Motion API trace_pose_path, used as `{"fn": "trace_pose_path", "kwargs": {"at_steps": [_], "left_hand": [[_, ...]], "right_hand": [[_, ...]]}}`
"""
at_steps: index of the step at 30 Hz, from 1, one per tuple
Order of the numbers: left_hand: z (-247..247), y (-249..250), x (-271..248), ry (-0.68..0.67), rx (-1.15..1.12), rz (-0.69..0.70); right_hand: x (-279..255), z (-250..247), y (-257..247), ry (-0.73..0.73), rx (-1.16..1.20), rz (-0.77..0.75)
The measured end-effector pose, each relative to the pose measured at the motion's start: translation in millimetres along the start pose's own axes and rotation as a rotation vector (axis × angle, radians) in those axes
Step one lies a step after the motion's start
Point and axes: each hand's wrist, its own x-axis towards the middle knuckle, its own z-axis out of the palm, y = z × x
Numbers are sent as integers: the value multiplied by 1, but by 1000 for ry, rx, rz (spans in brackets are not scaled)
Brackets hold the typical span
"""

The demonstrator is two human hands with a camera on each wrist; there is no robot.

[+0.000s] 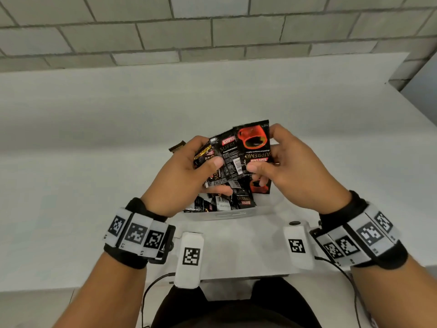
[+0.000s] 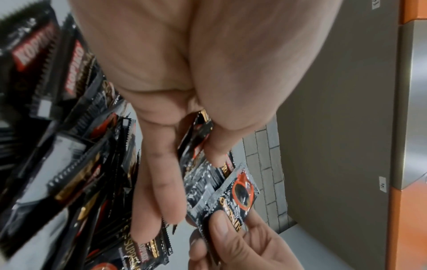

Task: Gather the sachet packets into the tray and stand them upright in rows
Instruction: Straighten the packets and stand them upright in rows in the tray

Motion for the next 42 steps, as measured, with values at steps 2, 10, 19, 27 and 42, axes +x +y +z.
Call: {"fn": "trace_pose_path", "kwargs": {"at_steps": [2, 10, 19, 27, 42], "left_hand": [[3, -1, 0, -9, -9, 2], [-11, -2, -4, 104, 25, -5], [-30, -2, -5, 163, 2, -17], [-24, -3, -4, 104, -4, -26], [-29, -7, -4, 115, 9, -40]], "right_hand": [[-2, 3, 1, -58, 1, -18], [1, -10, 7, 19, -1, 93], [4, -41, 3, -207, -502, 65], [12, -42, 3, -69, -386, -22], [17, -39, 7, -25, -358, 15]]}}
